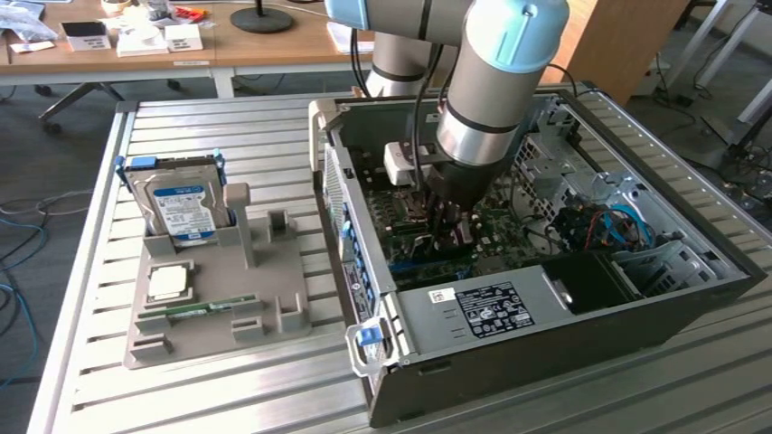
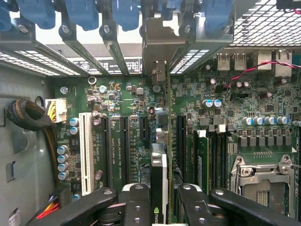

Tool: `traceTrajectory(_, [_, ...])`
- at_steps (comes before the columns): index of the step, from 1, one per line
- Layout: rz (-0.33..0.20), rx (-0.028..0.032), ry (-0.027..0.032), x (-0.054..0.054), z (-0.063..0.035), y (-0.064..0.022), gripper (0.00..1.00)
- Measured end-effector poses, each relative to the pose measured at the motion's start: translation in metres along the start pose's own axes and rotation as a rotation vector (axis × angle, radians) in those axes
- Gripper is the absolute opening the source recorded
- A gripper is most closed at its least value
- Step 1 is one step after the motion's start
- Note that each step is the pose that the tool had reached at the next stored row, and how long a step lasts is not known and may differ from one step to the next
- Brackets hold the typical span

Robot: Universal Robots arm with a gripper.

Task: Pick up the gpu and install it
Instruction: 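Insert the gpu into the slot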

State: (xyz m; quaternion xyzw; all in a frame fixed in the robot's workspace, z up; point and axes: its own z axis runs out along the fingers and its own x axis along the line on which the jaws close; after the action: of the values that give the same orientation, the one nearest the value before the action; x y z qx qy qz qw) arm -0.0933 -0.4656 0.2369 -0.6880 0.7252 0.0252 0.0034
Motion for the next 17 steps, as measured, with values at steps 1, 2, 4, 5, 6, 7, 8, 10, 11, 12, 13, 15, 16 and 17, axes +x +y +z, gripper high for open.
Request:
traceTrajectory(1, [0.0,0.0,0.0,0.0,0.0,0.0,0.27])
traceTrajectory(2, [0.0,0.0,0.0001,0.0,0.0,0.0,0.27])
traceTrajectory(4, [0.001,0.0002,-0.0011,-0.0001,0.0005,0.0002,0.27])
traceTrajectory(5, [0.001,0.0004,-0.001,-0.0001,0.0005,0.0002,0.33])
traceTrajectory(6, [0.0,0.0,-0.0001,-0.0001,0.0001,0.0001,0.33])
traceTrajectory(7, [0.0,0.0,-0.0001,0.0,0.0,0.0,0.4])
traceTrajectory(8, [0.0,0.0001,-0.0001,0.0,0.0001,0.0,0.4])
traceTrajectory(10, [0.0,0.0,0.0001,0.0,-0.0001,0.0,0.4])
traceTrajectory(11, [0.0,-0.0001,0.0003,-0.0001,-0.0008,0.0,0.4])
traceTrajectory(12, [0.0,-0.0002,0.0003,-0.0002,-0.0017,0.0,0.4])
traceTrajectory(13, [0.0,-0.0001,0.0001,-0.0003,-0.0025,0.0001,0.4])
traceTrajectory(15, [0.0,0.0001,-0.0001,-0.0009,-0.0039,0.0001,0.4])
traceTrajectory(16, [0.0,0.0,0.0,-0.0014,-0.0048,0.0002,0.4])
traceTrajectory(17, [0.0,0.0,0.0001,-0.0017,-0.006,0.0003,0.4])
